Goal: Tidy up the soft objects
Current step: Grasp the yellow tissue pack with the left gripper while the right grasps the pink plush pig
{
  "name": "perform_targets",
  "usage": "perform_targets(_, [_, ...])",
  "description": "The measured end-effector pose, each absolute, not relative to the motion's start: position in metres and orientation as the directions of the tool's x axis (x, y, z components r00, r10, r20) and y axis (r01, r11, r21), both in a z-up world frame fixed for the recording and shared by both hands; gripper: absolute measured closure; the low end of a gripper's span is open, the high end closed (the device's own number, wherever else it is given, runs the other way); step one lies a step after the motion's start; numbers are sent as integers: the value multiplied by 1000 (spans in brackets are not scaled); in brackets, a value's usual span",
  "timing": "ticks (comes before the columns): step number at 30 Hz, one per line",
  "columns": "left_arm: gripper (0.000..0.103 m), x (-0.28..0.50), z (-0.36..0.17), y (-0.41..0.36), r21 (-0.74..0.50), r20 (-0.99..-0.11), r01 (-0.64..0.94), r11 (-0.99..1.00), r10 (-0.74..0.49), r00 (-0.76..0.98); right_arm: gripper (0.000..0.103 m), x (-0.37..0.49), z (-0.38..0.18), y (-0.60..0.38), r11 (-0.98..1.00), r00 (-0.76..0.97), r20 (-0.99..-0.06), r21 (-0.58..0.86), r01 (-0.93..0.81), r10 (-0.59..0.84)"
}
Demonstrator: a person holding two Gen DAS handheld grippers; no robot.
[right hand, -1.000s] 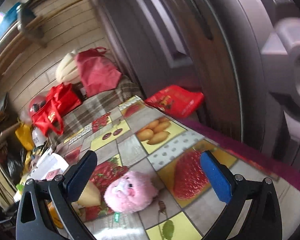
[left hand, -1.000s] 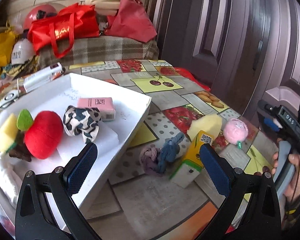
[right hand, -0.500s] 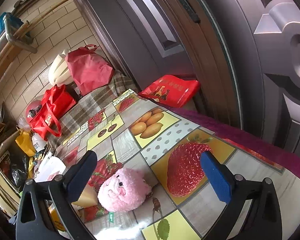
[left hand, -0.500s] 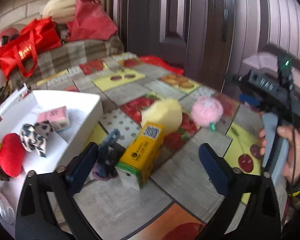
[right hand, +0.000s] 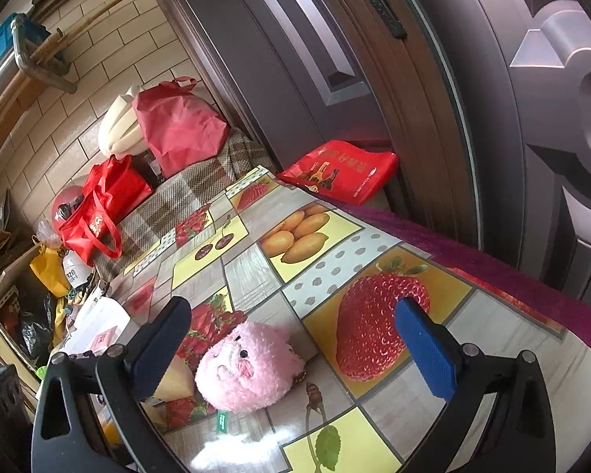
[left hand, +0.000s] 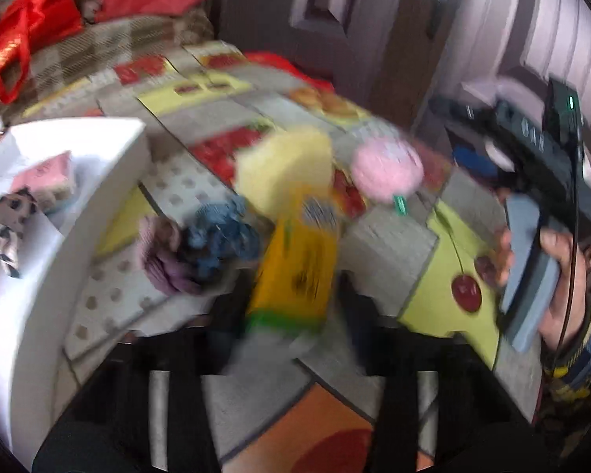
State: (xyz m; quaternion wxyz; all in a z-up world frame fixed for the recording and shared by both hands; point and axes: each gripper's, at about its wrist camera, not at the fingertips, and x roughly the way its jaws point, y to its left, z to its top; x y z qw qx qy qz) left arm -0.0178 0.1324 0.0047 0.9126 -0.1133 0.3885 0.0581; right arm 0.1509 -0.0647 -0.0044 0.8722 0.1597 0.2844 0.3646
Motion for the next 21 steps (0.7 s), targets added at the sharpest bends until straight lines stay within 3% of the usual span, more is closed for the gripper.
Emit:
perform_targets(4, [68,-26,5,123,-195,-721,-128,972,-53,691,0,151,-6,-66,680,566,-384,497,-539,730])
perform_targets(8, [66,-42,15,117,-260,-657,-31,965,-153,738,0,153,-7,-67,676,558,-389,509,-533,733])
perform_targets(10, [59,-42,18,115,-233,-658,-46,971,-122,743,0,155,-8,-67,674,553,-393,514,-530,735])
perform_targets(18, [59,-16,10,93,-136,-713,-99,986,-28,700,0,154,-8,-61,685,542,-421,482,-546,728])
perform_targets(20, [79,-14,6,93,-127,-726,-106,986,-20,688,0,150,-6,-46,683,506,-462,423,-596,728])
perform_targets(21, [81,-13,6,95,-126,-725,-107,986,-18,689,0,147,-6,-37,681,490,-486,390,-620,724])
